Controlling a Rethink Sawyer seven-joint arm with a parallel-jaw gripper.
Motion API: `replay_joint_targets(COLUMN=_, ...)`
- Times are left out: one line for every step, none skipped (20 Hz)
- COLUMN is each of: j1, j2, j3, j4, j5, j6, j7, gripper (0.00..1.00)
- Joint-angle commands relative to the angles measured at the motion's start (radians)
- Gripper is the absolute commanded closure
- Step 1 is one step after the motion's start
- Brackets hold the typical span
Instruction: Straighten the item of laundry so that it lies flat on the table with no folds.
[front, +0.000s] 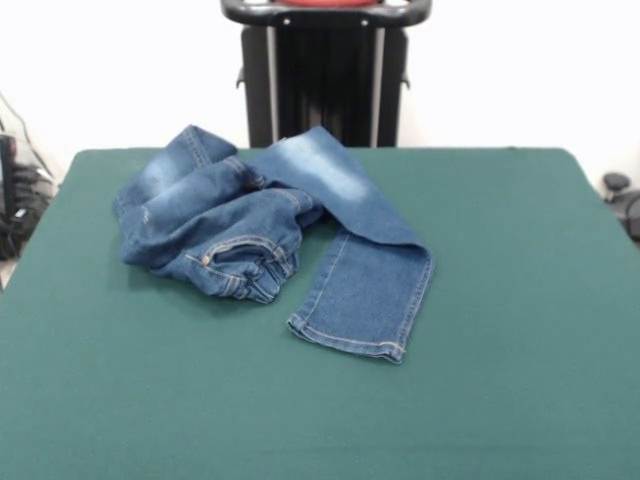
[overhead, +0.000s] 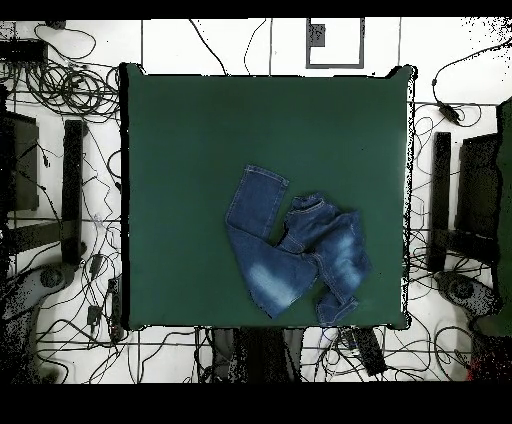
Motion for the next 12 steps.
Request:
replay_joint_targets(j1=-0.049, j2=0.033, j3=0.093, j4=-0.03, j5=-0.015, j6=0.315, j7=-0.585, gripper=0.0)
replay_joint_targets(j1=-0.046, j2=0.028, j3=0.089, j4=-0.018, j5=-0.016, j6=0.302, j7=-0.579, gripper=0.0)
replay_joint_targets(j1=-0.047, j2=0.025, j3=0.088, j4=-0.009, j5=-0.014, j6=0.293, j7=-0.576, gripper=0.0)
replay_joint_targets(j1=-0.045, j2=0.02, j3=0.085, j4=0.002, j5=-0.01, j6=0.284, j7=-0.572, gripper=0.0)
replay_joint_targets(j1=-0.044, j2=0.017, j3=0.082, j4=0.009, j5=-0.007, j6=0.278, j7=-0.569, gripper=0.0)
replay_joint_targets(j1=-0.042, j2=0.015, j3=0.079, j4=0.016, j5=-0.004, j6=0.273, j7=-0.566, gripper=0.0)
replay_joint_targets(j1=-0.041, j2=0.015, j3=0.075, j4=0.022, j5=0.0, j6=0.27, j7=-0.562, gripper=0.0)
replay_joint_targets(j1=-0.038, j2=0.013, j3=0.071, j4=0.03, j5=0.005, j6=0.266, j7=-0.562, gripper=0.0)
replay_joint_targets(j1=-0.035, j2=0.012, j3=0.067, j4=0.037, j5=0.006, j6=0.262, j7=-0.561, gripper=0.0)
replay_joint_targets(j1=-0.032, j2=0.01, j3=0.063, j4=0.044, j5=0.007, j6=0.259, j7=-0.559, gripper=0.0)
replay_joint_targets(j1=-0.029, j2=0.009, j3=0.058, j4=0.05, j5=0.007, j6=0.256, j7=-0.558, gripper=0.0)
replay_joint_targets(j1=-0.026, j2=0.008, j3=0.054, j4=0.055, j5=0.007, j6=0.254, j7=-0.557, gripper=0.0)
